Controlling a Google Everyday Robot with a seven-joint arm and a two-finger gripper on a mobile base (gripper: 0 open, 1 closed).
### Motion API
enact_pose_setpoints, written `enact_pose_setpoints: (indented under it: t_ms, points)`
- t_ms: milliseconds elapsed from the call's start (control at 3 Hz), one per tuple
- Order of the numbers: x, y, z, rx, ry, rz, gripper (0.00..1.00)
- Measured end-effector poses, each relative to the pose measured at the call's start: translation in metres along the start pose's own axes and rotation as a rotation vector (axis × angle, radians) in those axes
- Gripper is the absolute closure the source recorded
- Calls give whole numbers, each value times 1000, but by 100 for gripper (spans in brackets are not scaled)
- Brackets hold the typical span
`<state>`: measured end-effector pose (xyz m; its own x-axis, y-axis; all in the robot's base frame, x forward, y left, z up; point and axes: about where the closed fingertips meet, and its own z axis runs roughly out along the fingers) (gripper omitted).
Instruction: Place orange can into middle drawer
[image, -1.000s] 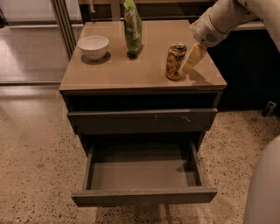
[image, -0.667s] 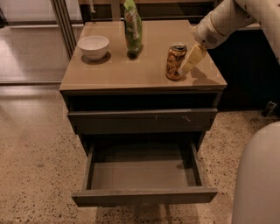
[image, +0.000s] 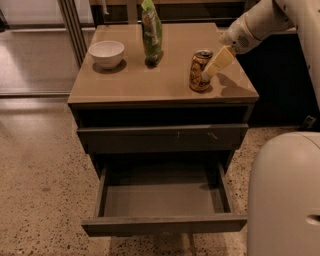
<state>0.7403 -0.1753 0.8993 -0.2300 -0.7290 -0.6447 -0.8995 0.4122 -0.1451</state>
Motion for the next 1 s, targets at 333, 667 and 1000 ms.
enact_pose_setpoints:
  t_ms: [333, 667, 1000]
  points:
    - [-12, 4, 1, -43, -51, 20, 0]
    - [-16, 7, 7, -75, -80, 31, 0]
    - [-11, 6, 18, -86, -59, 24, 17]
